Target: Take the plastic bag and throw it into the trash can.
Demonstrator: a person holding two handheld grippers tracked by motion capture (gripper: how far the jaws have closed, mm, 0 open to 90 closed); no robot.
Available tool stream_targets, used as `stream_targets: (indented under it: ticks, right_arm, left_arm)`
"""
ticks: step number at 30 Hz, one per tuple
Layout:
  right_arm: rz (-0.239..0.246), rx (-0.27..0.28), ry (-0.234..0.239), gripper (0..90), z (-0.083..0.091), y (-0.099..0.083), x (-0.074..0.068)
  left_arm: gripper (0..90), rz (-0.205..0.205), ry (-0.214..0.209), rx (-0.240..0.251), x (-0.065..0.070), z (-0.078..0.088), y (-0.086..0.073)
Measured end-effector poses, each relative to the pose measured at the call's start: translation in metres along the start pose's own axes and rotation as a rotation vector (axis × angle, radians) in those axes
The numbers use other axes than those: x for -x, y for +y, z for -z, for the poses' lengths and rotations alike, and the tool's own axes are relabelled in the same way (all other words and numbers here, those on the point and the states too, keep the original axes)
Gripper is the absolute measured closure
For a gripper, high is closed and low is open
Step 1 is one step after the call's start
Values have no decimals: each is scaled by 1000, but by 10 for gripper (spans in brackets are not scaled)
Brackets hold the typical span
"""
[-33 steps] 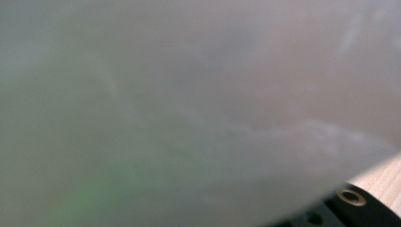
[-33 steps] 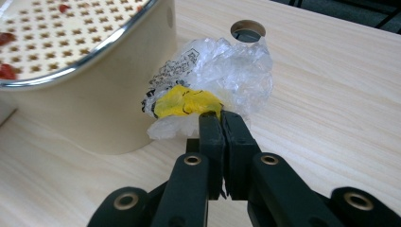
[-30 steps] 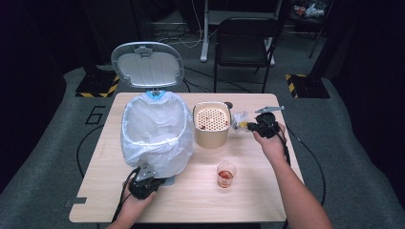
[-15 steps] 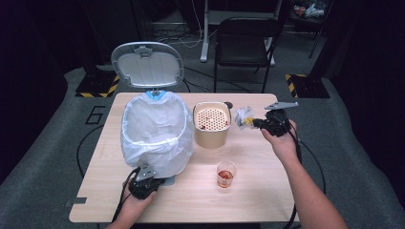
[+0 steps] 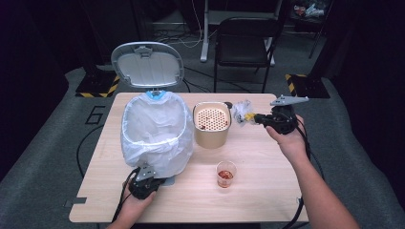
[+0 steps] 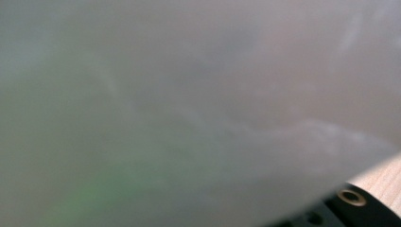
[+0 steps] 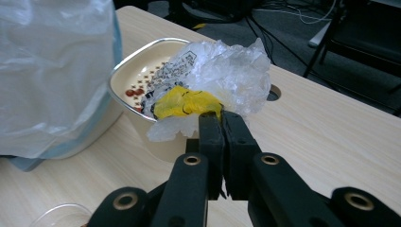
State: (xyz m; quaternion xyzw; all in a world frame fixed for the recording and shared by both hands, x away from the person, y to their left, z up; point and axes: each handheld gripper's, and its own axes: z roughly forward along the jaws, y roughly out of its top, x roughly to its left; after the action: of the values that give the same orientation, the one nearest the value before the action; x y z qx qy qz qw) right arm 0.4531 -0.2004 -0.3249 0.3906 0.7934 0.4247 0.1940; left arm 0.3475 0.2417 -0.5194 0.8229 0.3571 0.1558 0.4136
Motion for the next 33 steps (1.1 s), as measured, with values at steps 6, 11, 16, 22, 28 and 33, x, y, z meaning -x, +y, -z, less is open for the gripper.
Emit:
stream_targets:
  ticks: [6,11,16,22,28,33]
  right_arm:
    - [30,11,42,877,2,12,-12]
    - [55,20,77,877,2,20,-24]
    - [84,30,131,877,3,30,-40]
    - [117,51,194,877,5,45,-60]
    - [160,67,242,877,4,63,-79]
    - [174,86,273,878,0,77,-91]
  left_arm:
    - [900,-1,-1,-2,0,0,0]
    - [900,-1,-1,-2,0,0,0]
    - [900,-2,-1,-2,0,0,0]
    - [900,-2,-1,-2,0,0,0]
    - [900,-2,-2,-1,0,0,0]
    - [900,-2,-2,-1,0,0,0]
